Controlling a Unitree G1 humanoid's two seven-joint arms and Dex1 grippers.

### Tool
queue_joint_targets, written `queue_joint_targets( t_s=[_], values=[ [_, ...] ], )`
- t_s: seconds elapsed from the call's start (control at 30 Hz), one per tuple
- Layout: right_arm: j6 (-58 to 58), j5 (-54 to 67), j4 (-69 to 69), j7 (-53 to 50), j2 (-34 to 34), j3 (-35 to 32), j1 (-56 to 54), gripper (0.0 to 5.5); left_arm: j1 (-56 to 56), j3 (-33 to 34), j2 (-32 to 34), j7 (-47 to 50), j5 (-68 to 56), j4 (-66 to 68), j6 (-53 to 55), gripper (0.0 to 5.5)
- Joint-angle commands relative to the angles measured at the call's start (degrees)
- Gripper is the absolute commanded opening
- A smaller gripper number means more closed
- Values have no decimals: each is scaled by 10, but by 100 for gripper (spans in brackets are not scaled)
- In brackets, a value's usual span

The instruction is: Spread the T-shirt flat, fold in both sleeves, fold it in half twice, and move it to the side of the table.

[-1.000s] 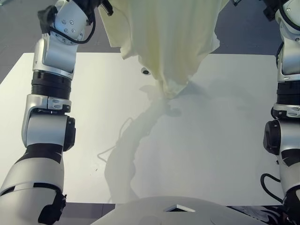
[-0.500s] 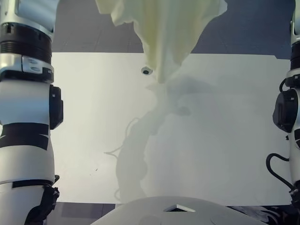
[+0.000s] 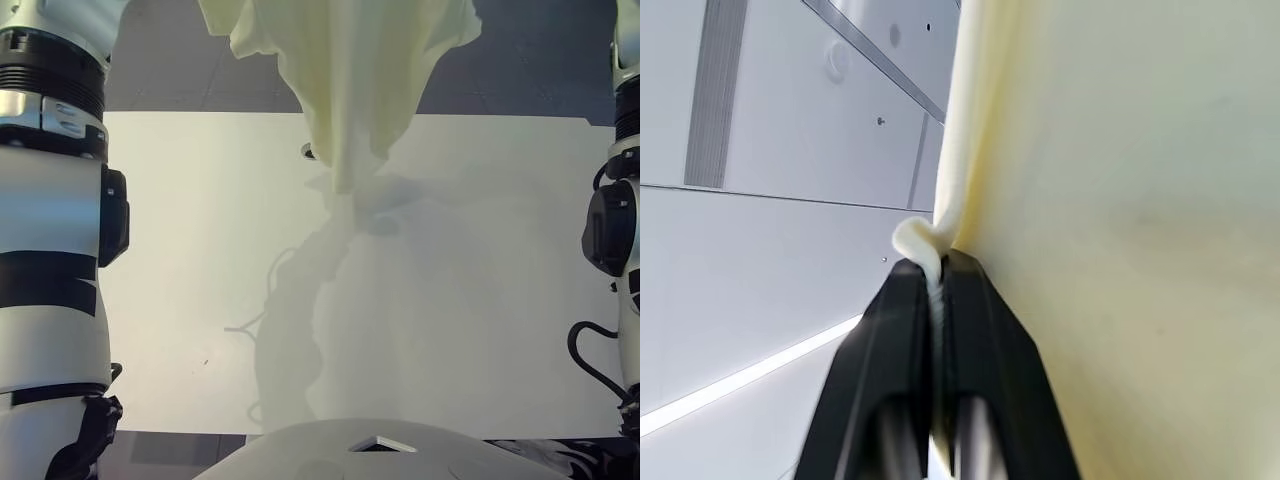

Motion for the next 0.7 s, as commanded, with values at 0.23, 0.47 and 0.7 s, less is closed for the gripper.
queue_joint_targets(
  t_s=[0.23, 0.47, 0.7],
  values=[
    [-4, 4, 52, -16, -1, 2, 16, 3, 18, -30, -9, 26, 10, 54, 6, 0],
    [4, 38, -77, 27, -8, -16, 152, 3, 112, -23, -6, 8, -17, 23, -35, 0],
    [121, 94, -441, 131, -24, -50, 471, 3, 361, -18, 4, -85, -88, -209, -81, 0]
  ],
)
